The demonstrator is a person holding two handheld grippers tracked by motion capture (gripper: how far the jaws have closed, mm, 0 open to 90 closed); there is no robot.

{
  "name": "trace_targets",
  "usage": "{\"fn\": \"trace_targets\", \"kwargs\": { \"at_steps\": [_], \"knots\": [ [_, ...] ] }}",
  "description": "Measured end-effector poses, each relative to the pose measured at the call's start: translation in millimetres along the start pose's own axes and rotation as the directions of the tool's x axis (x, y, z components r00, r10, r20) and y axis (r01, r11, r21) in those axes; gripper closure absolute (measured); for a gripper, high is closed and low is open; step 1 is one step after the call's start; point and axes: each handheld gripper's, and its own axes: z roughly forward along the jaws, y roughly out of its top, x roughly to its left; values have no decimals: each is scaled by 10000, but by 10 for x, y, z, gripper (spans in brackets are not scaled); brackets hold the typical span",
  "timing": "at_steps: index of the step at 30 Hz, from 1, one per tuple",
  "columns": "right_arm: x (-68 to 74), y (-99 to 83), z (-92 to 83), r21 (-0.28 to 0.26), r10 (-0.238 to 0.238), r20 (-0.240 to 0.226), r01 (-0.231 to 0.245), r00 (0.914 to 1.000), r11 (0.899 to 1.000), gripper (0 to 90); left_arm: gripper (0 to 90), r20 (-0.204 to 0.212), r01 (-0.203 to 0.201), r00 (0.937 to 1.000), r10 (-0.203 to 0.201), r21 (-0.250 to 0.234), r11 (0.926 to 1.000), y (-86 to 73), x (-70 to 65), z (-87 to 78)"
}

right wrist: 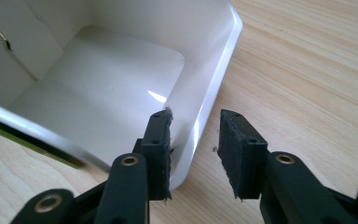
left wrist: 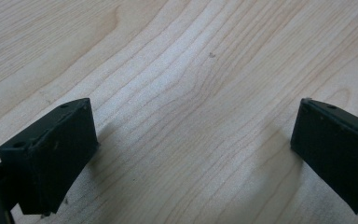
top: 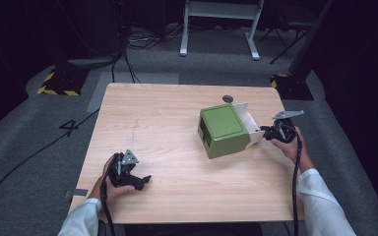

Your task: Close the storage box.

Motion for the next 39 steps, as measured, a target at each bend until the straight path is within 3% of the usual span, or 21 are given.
{"fn": "trace_targets", "kwargs": {
  "at_steps": [15,39],
  "knots": [
    [-180,-93,-69,-406,400,311,-387,9987,9984,679,5,10,49,10000,-49,-16,10000,-3,-3,0],
    [-288,-156,-120,-507,777,496,-752,9957,9959,672,5,9,52,10000,-52,-19,10000,-3,-4,0]
  ]
}}
